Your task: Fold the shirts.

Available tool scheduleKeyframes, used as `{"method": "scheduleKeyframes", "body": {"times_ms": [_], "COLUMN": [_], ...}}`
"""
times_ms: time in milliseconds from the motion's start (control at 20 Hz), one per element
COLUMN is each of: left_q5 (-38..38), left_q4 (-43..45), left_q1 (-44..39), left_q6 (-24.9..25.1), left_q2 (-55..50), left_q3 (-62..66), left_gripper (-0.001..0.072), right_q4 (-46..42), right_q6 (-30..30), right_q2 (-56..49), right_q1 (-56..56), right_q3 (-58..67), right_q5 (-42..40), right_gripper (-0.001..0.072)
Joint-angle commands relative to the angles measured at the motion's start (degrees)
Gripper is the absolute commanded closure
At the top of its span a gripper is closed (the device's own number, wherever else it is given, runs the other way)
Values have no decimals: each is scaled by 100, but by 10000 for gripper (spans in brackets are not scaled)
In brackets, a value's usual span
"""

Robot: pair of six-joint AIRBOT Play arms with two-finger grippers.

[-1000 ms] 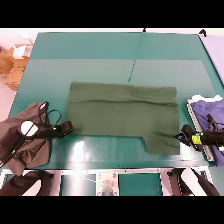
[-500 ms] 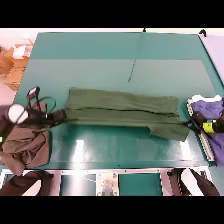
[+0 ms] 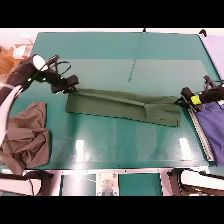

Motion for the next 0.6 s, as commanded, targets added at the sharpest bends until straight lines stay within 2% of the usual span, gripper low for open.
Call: {"method": "scheduleKeyframes", "body": {"times_ms": [0, 50, 100, 200, 350, 500, 550], "left_q5": [-179, -37, 136, 20, -988, -1801, -1974], "left_q4": [-52, 15, 24, 0, -55, -50, -17], "left_q1": [4, 35, 109, 457, 1086, 1384, 1381], "left_q6": [109, 92, 94, -7, 0, 83, 181], "left_q2": [-1156, -1231, -1228, -1222, -1220, -1215, -1222], "left_q3": [1158, 1305, 1443, 1928, 2723, 2946, 2944], "left_gripper": [142, 12, 42, 41, 42, 44, 128], "right_q4": [214, 212, 212, 197, 190, 361, 584], "right_q6": [42, 42, 42, -52, -925, -1757, -2116], "right_q2": [-1158, -1307, -1364, -1366, -1349, -1342, -1344], "right_q1": [146, 103, 22, -286, -918, -1397, -1495], "right_q3": [925, 1202, 1445, 1882, 2074, 1329, 874], "right_q5": [-59, -50, -39, 216, 1008, 1207, 1132], "right_gripper": [222, 142, 142, 142, 141, 142, 142]}}
